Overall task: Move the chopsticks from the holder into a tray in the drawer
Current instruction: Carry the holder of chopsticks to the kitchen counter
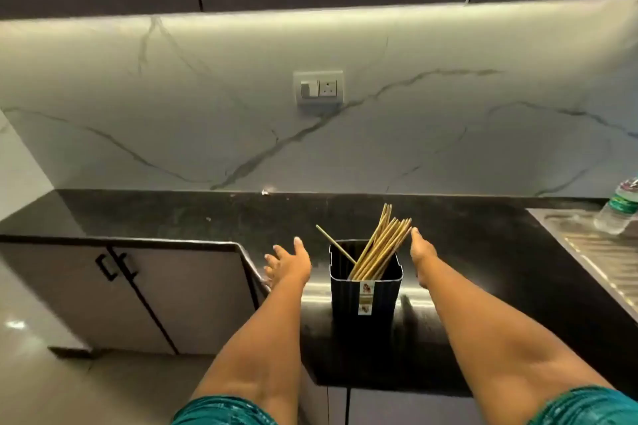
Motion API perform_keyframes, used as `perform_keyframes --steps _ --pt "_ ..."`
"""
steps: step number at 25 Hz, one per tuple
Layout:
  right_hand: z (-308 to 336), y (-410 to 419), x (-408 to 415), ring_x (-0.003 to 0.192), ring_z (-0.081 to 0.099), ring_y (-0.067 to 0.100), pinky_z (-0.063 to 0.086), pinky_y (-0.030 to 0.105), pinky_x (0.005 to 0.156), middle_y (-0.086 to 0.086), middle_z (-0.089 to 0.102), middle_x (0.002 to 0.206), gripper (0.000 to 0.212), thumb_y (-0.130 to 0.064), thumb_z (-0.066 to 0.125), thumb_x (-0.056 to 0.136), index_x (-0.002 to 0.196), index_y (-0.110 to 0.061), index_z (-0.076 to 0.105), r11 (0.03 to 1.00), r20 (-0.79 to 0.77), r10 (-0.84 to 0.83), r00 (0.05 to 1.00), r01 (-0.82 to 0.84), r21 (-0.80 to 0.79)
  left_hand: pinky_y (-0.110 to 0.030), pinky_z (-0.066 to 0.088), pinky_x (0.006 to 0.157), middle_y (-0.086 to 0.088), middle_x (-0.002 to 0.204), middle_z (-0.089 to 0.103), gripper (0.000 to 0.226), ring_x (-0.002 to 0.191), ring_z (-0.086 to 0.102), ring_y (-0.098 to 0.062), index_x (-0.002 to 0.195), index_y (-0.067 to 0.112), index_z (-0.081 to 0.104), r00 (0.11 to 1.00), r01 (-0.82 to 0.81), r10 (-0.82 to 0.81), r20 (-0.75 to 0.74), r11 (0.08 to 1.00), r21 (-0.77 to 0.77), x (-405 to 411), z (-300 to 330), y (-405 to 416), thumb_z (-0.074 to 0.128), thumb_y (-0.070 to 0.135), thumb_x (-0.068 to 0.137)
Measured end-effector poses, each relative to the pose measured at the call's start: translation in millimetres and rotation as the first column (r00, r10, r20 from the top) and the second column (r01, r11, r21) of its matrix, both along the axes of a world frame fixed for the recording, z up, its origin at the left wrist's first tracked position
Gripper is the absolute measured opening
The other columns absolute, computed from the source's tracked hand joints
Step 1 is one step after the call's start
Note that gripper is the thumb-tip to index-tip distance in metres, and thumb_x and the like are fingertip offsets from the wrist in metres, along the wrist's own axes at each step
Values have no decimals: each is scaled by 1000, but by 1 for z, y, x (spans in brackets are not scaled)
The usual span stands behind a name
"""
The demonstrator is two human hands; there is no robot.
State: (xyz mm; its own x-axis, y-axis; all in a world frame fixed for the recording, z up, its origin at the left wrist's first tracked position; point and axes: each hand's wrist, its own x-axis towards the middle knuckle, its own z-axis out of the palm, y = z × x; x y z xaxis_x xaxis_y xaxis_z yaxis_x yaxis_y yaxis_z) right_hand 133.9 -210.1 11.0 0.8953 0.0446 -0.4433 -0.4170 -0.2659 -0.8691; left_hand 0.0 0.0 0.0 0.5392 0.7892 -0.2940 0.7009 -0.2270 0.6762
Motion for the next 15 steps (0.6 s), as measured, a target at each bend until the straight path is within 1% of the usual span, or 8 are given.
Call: perform_keyframes --steps 2,4,6,9,10,12,13,15 --pt "-15 3 -4 141 34 33 28 47 112 13 33 156 68 -54 31 100 149 -7 33 995 -115 -10 993 21 98 -51 8 117 -7 163 4 74 148 10 -33 155 19 7 998 -42 50 28 971 -233 7 -8 -5 17 63 96" --pt "-28 5 -11 136 39 26 30 43 109 11 38 153 65 -53 31 100 147 -9 38 977 -178 -2 984 40 210 -51 11 118 -5 163 4 71 149 11 -32 155 20 2 979 -18 102 178 906 -424 12 -16 -16 21 58 98" --pt "-37 7 -12 130 45 24 34 42 108 10 46 148 61 -52 32 100 143 -11 44 963 -210 -1 978 58 264 -48 13 120 -4 163 6 69 149 12 -29 155 20 1 934 42 166 316 828 -559 16 -22 -31 24 55 100" --pt "-45 12 -14 117 54 27 43 45 104 11 58 134 54 -50 34 99 134 -16 57 935 -270 49 961 50 350 -48 26 117 -10 157 29 70 142 32 -31 153 17 23 914 112 234 332 642 -759 18 -27 -44 27 60 97" --pt "-46 14 -16 111 60 29 50 46 96 11 66 122 50 -49 36 99 123 -16 65 917 -301 63 952 64 394 -50 30 115 -12 153 36 70 138 38 -32 150 16 30 914 124 242 326 598 -792 17 -29 -47 28 61 96" --pt "-48 15 -21 88 70 29 57 41 71 9 77 89 46 -45 38 99 95 -15 74 878 -335 90 938 83 470 -49 31 114 -12 151 39 67 137 40 -32 148 16 36 916 123 244 318 583 -803 15 -32 -52 30 59 96" --pt "-49 15 -20 83 71 29 56 39 68 9 77 81 48 -43 37 99 89 -15 74 869 -339 102 935 82 489 -49 31 115 -12 151 40 65 137 40 -31 147 16 37 914 113 255 315 586 -802 14 -33 -54 31 56 97" --pt "-50 15 -21 86 70 30 56 41 72 10 76 84 48 -41 35 100 93 -14 74 870 -316 111 942 61 489 -49 32 114 -13 149 43 61 134 43 -31 146 15 40 904 103 281 321 587 -803 11 -34 -56 33 53 98"
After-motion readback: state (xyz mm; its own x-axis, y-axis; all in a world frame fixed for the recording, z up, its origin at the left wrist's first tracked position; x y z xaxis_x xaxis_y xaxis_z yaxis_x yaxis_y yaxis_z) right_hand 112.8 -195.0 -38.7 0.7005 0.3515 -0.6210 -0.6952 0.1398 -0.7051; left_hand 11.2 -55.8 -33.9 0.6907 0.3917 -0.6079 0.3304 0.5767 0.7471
